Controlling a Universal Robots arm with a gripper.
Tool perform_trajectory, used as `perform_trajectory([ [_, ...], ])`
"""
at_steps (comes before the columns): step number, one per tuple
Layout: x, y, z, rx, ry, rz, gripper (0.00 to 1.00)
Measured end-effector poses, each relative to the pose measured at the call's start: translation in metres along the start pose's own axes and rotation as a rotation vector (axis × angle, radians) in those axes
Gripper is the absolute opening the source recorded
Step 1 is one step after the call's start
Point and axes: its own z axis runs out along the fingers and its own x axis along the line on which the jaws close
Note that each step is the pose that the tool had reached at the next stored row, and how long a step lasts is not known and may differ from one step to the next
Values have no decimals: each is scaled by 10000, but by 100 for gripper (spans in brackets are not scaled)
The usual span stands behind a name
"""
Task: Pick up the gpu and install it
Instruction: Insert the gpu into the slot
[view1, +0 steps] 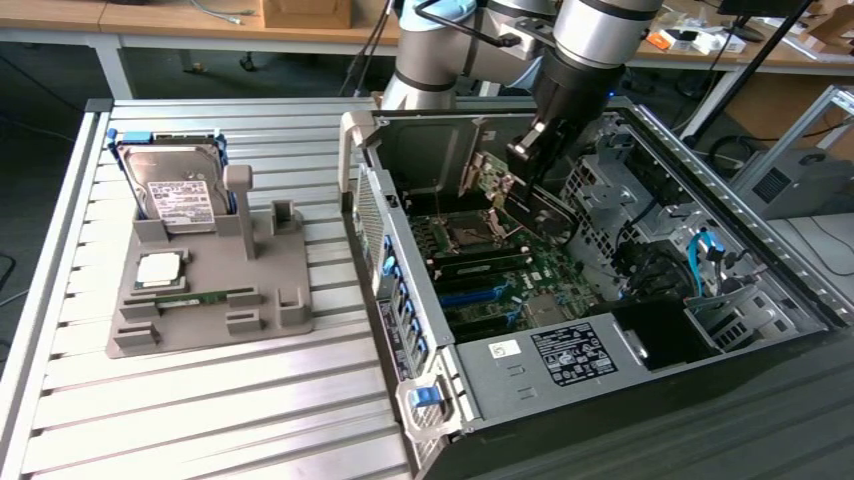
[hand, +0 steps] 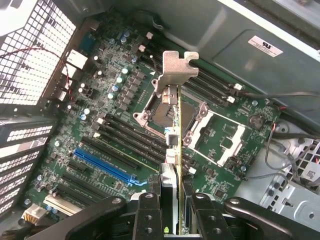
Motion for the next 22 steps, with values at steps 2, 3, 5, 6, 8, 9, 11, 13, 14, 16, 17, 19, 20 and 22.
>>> perform_trajectory([
  [2, 0, 0, 0, -2, 0, -53, 27],
  [3, 0, 0, 0, -3, 0, -82, 27],
  [5, 0, 0, 0, -4, 0, -136, 27],
  [6, 0, 0, 0, -4, 1, -163, 27],
  [8, 0, 0, 0, -6, 1, -228, 27],
  [9, 0, 0, 0, -7, 2, -271, 27],
  [11, 0, 0, 0, -10, 2, -340, 27],
  [13, 0, 0, 0, -12, 3, -437, 27],
  [14, 0, 0, 0, -13, 3, -484, 27],
  [16, 0, 0, 0, -15, 3, -582, 27],
  [17, 0, 0, 0, -17, 4, -636, 27],
  [19, 0, 0, 0, -19, 4, -698, 27],
  [20, 0, 0, 0, -20, 5, -735, 27],
  [22, 0, 0, 0, -23, 5, -852, 27],
])
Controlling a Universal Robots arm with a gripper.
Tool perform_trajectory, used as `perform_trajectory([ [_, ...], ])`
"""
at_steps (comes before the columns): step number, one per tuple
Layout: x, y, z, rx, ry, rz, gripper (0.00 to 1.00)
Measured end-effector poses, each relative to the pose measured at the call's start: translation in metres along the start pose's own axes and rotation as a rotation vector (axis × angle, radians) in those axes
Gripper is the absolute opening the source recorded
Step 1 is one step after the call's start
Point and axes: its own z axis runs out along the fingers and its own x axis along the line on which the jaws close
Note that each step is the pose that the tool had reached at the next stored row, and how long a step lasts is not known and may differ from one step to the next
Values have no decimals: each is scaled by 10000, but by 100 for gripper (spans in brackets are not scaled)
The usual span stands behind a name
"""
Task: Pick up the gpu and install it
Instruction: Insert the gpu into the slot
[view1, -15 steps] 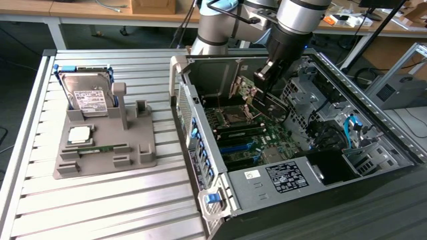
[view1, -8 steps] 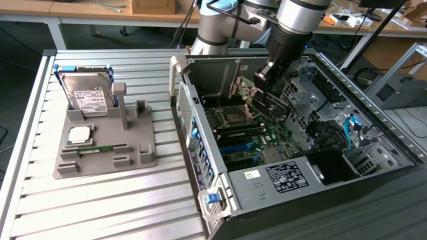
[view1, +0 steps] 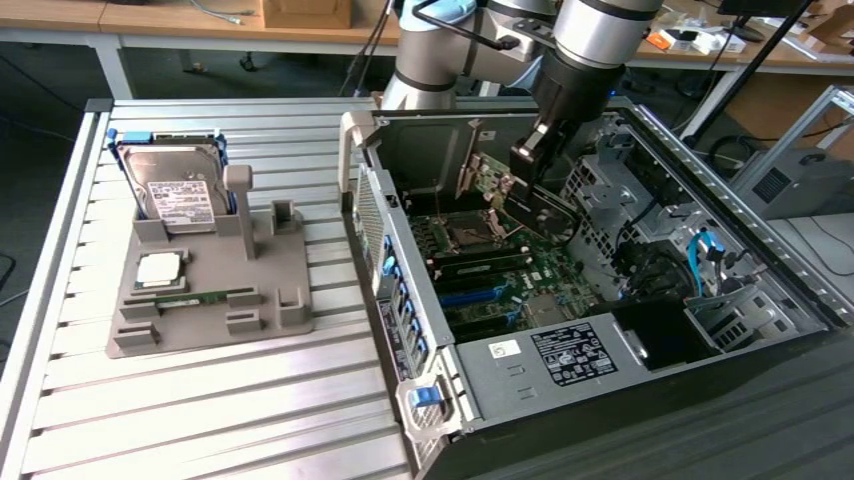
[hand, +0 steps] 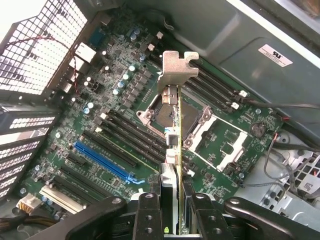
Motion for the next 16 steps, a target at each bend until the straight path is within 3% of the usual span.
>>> perform_trajectory([
  [16, 0, 0, 0, -15, 4, -580, 27],
])
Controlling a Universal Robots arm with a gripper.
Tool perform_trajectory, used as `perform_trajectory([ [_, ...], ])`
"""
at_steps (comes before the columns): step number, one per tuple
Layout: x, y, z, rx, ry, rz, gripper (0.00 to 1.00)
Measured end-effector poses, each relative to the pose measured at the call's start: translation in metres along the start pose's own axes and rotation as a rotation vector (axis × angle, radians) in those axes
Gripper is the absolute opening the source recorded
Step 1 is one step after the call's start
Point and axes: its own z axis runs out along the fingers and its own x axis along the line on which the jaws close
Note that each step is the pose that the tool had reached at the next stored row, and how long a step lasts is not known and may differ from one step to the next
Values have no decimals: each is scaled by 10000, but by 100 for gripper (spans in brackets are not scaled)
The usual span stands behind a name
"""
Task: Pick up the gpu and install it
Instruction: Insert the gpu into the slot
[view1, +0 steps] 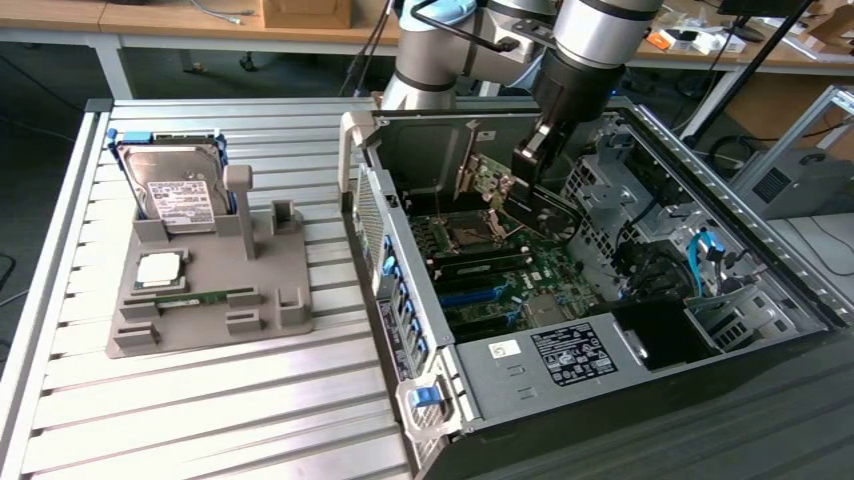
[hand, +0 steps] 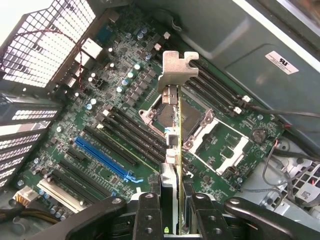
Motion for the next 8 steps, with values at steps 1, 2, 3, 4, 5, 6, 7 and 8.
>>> perform_trajectory([
  [1, 0, 0, 0, -1, 0, -27, 27],
  [2, 0, 0, 0, -1, 0, -59, 27],
  [3, 0, 0, 0, -3, 0, -89, 27],
  [4, 0, 0, 0, -3, 1, -117, 27],
  [5, 0, 0, 0, -4, 1, -155, 27],
  [6, 0, 0, 0, -5, 1, -183, 27],
  [7, 0, 0, 0, -6, 1, -230, 27],
  [8, 0, 0, 0, -7, 2, -281, 27],
])
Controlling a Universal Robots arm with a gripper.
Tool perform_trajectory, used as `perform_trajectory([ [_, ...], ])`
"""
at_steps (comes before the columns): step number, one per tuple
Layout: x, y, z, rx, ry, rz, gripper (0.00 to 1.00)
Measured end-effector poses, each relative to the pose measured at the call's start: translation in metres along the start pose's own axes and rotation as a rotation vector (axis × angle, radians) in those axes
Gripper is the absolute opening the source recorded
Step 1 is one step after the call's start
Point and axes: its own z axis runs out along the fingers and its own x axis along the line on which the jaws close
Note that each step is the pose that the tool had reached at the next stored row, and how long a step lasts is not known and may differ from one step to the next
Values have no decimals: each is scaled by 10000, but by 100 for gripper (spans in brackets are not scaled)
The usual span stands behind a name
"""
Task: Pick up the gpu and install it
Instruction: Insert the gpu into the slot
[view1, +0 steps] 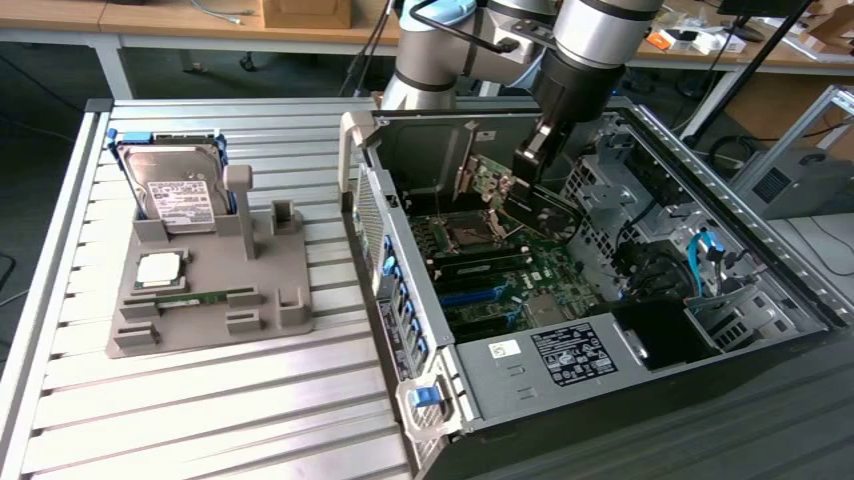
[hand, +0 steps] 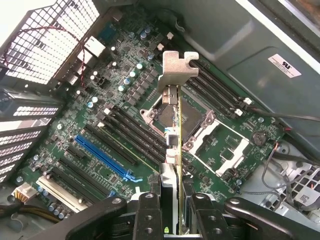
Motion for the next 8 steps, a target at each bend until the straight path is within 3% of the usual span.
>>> perform_trajectory([
  [8, 0, 0, 0, -7, 2, -242, 27],
])
